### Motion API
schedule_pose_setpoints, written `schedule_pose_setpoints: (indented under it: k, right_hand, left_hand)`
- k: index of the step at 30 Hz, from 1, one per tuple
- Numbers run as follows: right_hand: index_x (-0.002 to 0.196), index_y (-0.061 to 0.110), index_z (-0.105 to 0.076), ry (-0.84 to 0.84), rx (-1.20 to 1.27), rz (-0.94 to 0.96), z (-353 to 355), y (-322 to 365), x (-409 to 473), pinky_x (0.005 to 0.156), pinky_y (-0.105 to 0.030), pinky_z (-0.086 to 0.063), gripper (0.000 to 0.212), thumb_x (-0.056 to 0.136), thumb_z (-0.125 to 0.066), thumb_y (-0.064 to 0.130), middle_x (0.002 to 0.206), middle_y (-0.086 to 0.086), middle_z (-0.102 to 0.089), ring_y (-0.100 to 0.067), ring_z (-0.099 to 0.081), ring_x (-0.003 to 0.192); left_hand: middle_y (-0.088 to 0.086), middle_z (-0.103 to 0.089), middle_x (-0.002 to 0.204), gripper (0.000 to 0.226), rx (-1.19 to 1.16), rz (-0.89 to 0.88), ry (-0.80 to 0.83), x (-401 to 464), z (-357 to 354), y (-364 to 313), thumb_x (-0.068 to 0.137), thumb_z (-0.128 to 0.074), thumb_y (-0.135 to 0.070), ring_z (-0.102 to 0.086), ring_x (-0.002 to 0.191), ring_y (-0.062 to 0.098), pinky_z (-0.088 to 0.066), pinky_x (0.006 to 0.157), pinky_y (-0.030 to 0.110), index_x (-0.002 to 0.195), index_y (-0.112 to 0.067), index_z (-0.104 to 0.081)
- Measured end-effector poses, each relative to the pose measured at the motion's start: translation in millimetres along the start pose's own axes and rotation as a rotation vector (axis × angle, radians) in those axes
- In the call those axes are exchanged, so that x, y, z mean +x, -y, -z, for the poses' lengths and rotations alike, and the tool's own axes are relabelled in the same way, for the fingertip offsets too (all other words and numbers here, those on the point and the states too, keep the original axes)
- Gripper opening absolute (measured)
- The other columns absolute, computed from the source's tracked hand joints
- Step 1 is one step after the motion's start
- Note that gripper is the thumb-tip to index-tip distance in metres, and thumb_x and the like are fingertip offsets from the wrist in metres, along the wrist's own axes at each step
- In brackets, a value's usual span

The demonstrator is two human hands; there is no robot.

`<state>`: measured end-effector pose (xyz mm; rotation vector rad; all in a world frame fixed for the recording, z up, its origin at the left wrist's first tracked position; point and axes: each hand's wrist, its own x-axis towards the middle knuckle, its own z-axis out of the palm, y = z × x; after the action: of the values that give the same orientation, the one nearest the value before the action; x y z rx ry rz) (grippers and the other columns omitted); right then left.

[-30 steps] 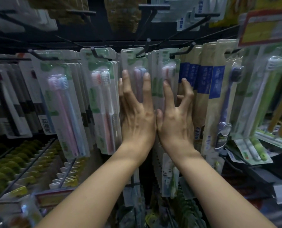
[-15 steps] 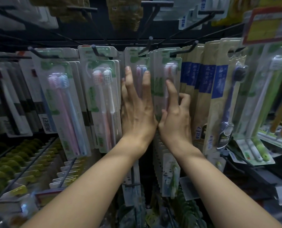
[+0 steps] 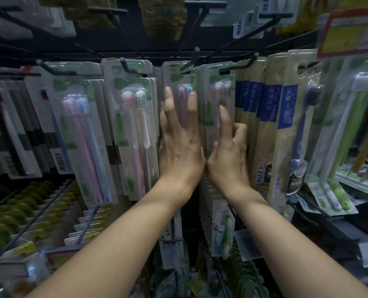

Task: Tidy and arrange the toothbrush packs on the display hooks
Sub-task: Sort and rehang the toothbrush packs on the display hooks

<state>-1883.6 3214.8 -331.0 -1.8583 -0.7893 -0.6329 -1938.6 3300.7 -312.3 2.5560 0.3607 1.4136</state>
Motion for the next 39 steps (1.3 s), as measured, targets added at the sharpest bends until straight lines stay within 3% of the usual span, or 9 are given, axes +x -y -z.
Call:
schedule_pose_setpoints:
  k: [5,9,11,14,21,26,28,31,39]
  right_hand:
    - [0.164,0.028,-0.022,0.005,-0.063,-0.011,1,4,0,0.084,-0.033,-0.042,0.077,0.091,-0.046,0.023,0.157,-0.018,-0.018,-0.029,-0.049,0.113]
    - [0.164,0.026,-0.021,-0.009,-0.117,-0.002,-1,2,0,0.096,-0.03,-0.04,0.079,0.094,-0.055,0.013,0.164,-0.018,-0.009,-0.035,-0.045,0.133]
    - [0.165,0.024,-0.018,0.006,-0.143,-0.009,0,3,-2,0.108,-0.03,-0.035,0.078,0.097,-0.054,0.012,0.167,-0.016,-0.004,-0.034,-0.035,0.145]
    - [0.166,0.024,-0.013,0.037,-0.184,-0.016,1,2,-3,0.118,-0.03,-0.025,0.081,0.1,-0.057,0.008,0.17,-0.013,0.004,-0.031,-0.021,0.155]
    - [0.166,0.009,-0.006,0.007,-0.261,0.029,0,-2,-9,0.129,-0.043,-0.019,0.083,0.1,-0.057,0.009,0.172,-0.014,0.007,-0.031,-0.007,0.16]
    - [0.165,0.006,-0.01,0.01,-0.201,0.064,9,4,-22,0.128,-0.04,-0.022,0.074,0.106,-0.053,0.013,0.172,-0.014,-0.003,-0.028,-0.013,0.16]
    - [0.165,0.008,-0.015,0.015,-0.167,0.065,12,9,-27,0.126,-0.034,-0.022,0.068,0.108,-0.05,0.015,0.172,-0.012,-0.01,-0.025,-0.017,0.159]
    - [0.161,0.007,-0.026,-0.012,-0.132,0.057,14,16,-32,0.125,-0.04,-0.032,0.061,0.106,-0.052,0.015,0.166,-0.013,-0.027,-0.025,-0.03,0.153]
    - [0.16,0.013,-0.03,0.014,-0.077,0.066,23,41,-52,0.119,-0.04,-0.039,0.063,0.102,-0.053,0.015,0.154,-0.009,-0.037,-0.024,-0.04,0.144]
  left_hand:
    - [0.017,0.012,0.173,0.092,-0.041,-0.024,-0.007,-2,1,0,0.079,-0.039,-0.021,0.001,0.161,0.038,-0.055,0.103,0.053,0.168,-0.016,-0.015]
    - [0.022,0.016,0.171,0.093,-0.062,-0.036,-0.028,-3,3,1,0.078,-0.038,-0.018,0.019,0.16,0.036,-0.017,0.129,0.052,0.168,-0.013,-0.015]
    - [0.022,0.019,0.171,0.094,-0.059,-0.037,-0.025,-4,5,0,0.078,-0.039,-0.017,0.024,0.159,0.034,0.001,0.127,0.042,0.168,-0.014,-0.013]
    - [0.022,0.021,0.171,0.095,-0.065,-0.061,-0.011,-7,7,0,0.079,-0.04,-0.018,0.025,0.159,0.033,0.01,0.123,0.035,0.168,-0.014,-0.009]
    - [0.015,0.018,0.173,0.096,-0.027,-0.187,0.031,-19,8,3,0.088,-0.056,-0.011,0.019,0.161,0.031,-0.028,0.126,0.055,0.168,-0.014,-0.003]
    - [0.02,-0.012,0.173,0.087,-0.031,-0.275,-0.017,-31,14,-2,0.097,-0.069,-0.005,-0.006,0.163,0.031,-0.021,0.127,0.046,0.166,-0.01,-0.017]
    - [0.02,-0.024,0.168,0.075,-0.047,-0.274,-0.044,-36,19,-6,0.099,-0.063,-0.005,-0.02,0.16,0.031,-0.026,0.126,0.042,0.164,-0.008,-0.025]
    - [0.017,-0.041,0.158,0.066,-0.061,-0.27,-0.042,-41,29,-9,0.1,-0.06,-0.006,-0.041,0.149,0.03,-0.041,0.121,0.041,0.16,-0.008,-0.034]
    - [0.013,-0.051,0.134,0.061,-0.047,-0.303,-0.076,-56,62,-3,0.092,-0.067,-0.003,-0.054,0.12,0.029,-0.058,0.094,0.04,0.149,-0.008,-0.047]
